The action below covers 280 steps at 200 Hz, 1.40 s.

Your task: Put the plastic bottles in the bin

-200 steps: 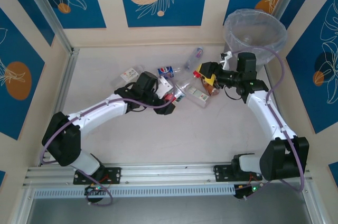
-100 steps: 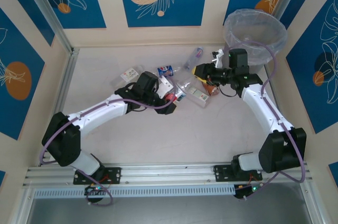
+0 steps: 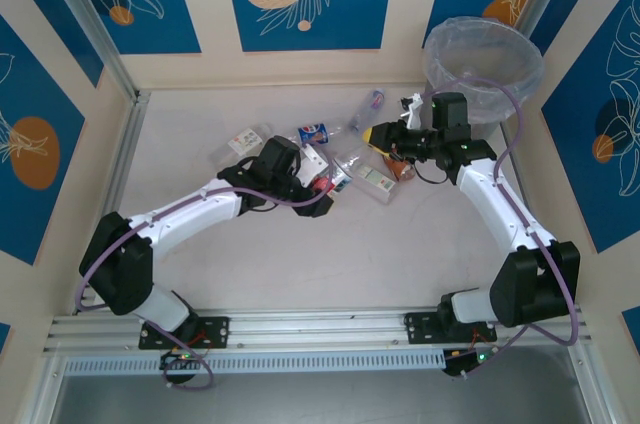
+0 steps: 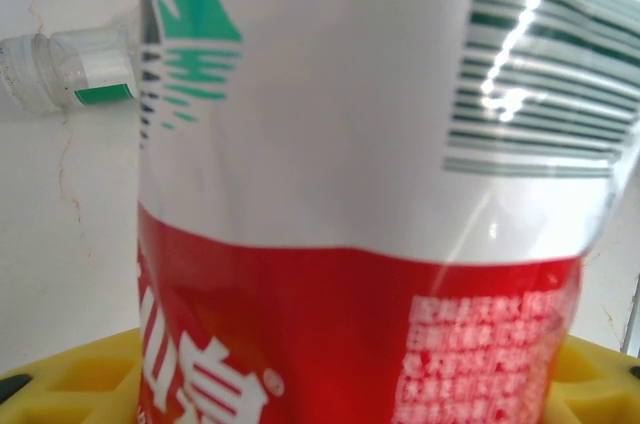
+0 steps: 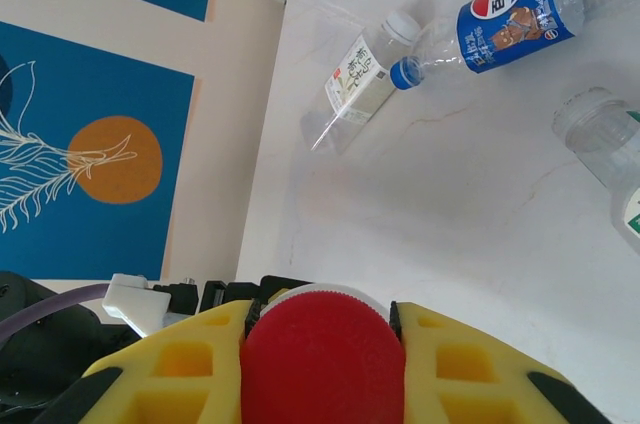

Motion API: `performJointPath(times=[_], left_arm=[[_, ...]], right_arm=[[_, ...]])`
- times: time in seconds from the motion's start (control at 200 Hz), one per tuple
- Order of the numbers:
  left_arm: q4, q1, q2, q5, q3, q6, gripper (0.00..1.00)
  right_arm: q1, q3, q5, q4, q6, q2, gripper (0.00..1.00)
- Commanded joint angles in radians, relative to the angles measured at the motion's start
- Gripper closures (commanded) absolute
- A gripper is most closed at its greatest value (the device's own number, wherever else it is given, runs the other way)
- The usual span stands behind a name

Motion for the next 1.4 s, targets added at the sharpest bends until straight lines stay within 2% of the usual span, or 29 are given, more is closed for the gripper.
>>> performJointPath(times=[0.0, 0.095, 0.135, 0.15, 0.44, 0.625, 0.805, 0.905, 1.05, 1.185, 1.28, 1.395], left_arm=[[0.002, -0.016, 0.002, -0.015, 0.011, -0.003, 0.29], [0.002, -0.015, 0.014, -0.058, 0.017, -0.023, 0.14], [0.004, -0.016, 0.016, -0.082, 0.017, -0.034, 0.02], [0.007, -0.016, 0.015, -0.089, 0.016, -0.036, 0.01], [0.17, -0.015, -0.081, -0.114, -0.099, -0.056, 0.01], [0.254, -0.012, -0.157, -0.279, -0.181, -0.092, 0.01], [0.35, 0.004, -0.234, -0.383, -0.272, -0.149, 0.01], [0.357, 0.013, -0.255, -0.47, -0.299, -0.186, 0.01], [0.37, 0.036, -0.276, -0.469, -0.329, -0.225, 0.01], [0.387, 0.044, -0.293, -0.525, -0.354, -0.247, 0.01], [0.391, 0.05, -0.298, -0.534, -0.367, -0.257, 0.01], [0.391, 0.052, -0.297, -0.537, -0.374, -0.269, 0.01]], right_arm=[[0.004, -0.003, 0.012, -0.015, -0.023, -0.035, 1.0], [0.001, -0.004, 0.027, -0.015, -0.023, -0.048, 1.0], [0.0, -0.004, 0.034, -0.015, -0.023, -0.054, 1.0], [-0.001, -0.006, 0.039, -0.016, -0.023, -0.058, 1.0], [-0.028, -0.024, 0.133, -0.024, -0.023, -0.123, 1.0], [-0.043, -0.022, 0.169, -0.036, -0.045, -0.159, 1.0], [-0.059, 0.022, 0.212, -0.102, -0.098, -0.17, 1.0], [-0.068, 0.089, 0.235, -0.206, -0.198, -0.166, 1.0], [-0.112, 0.197, 0.278, -0.325, -0.314, -0.161, 1.0], [-0.157, 0.298, 0.297, -0.365, -0.366, -0.154, 1.0], [-0.178, 0.393, 0.345, -0.406, -0.412, -0.145, 1.0], [-0.193, 0.478, 0.459, -0.426, -0.457, -0.144, 1.0]])
